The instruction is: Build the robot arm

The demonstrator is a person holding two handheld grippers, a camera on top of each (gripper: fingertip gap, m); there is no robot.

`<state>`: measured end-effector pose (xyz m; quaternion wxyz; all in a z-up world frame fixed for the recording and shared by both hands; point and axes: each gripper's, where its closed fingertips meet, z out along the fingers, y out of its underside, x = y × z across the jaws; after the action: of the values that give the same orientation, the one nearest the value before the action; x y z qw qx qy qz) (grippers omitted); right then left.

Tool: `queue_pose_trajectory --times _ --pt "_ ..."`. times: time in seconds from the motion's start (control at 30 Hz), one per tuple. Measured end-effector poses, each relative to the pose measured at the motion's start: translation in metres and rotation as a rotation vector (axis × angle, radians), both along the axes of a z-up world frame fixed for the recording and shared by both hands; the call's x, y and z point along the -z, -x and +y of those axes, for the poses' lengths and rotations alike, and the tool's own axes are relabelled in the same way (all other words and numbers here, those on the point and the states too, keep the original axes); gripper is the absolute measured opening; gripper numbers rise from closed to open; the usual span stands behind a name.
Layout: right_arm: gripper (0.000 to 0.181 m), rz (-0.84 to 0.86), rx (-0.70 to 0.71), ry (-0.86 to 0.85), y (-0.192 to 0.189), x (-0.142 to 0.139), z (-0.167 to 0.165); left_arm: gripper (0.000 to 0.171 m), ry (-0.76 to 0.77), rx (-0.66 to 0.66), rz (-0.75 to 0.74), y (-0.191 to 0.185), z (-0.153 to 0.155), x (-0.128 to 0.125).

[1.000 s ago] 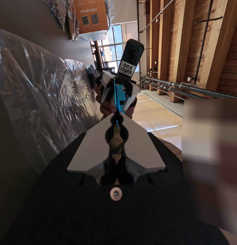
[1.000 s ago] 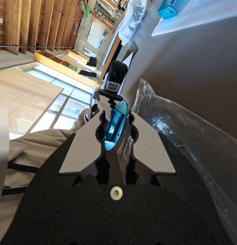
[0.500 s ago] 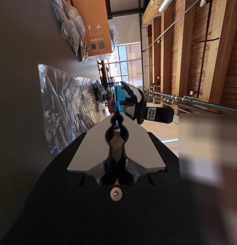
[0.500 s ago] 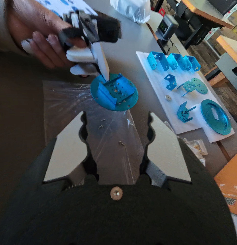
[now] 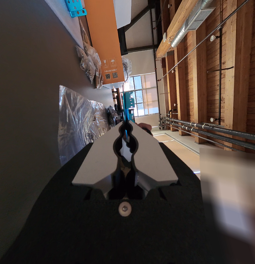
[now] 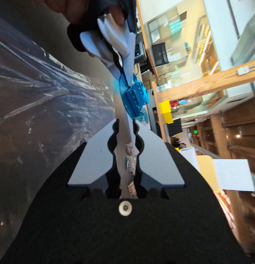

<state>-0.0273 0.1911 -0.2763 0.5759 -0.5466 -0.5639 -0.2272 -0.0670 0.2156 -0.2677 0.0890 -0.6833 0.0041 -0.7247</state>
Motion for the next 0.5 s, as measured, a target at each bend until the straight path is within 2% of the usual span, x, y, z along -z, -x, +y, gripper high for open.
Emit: queue_pose_trajectory --times 0.17,0.5 --pt "0.023 -0.059 0.004 -0.031 0.006 0.003 -0.001 0.0 -0.005 0.011 0.015 -0.002 -0.003 0.001" --pt "0.003 -0.155 0.041 -0.172 0.006 -0.007 0.003 0.0 0.02 0.022 -0.011 -0.011 -0.012 0.0"
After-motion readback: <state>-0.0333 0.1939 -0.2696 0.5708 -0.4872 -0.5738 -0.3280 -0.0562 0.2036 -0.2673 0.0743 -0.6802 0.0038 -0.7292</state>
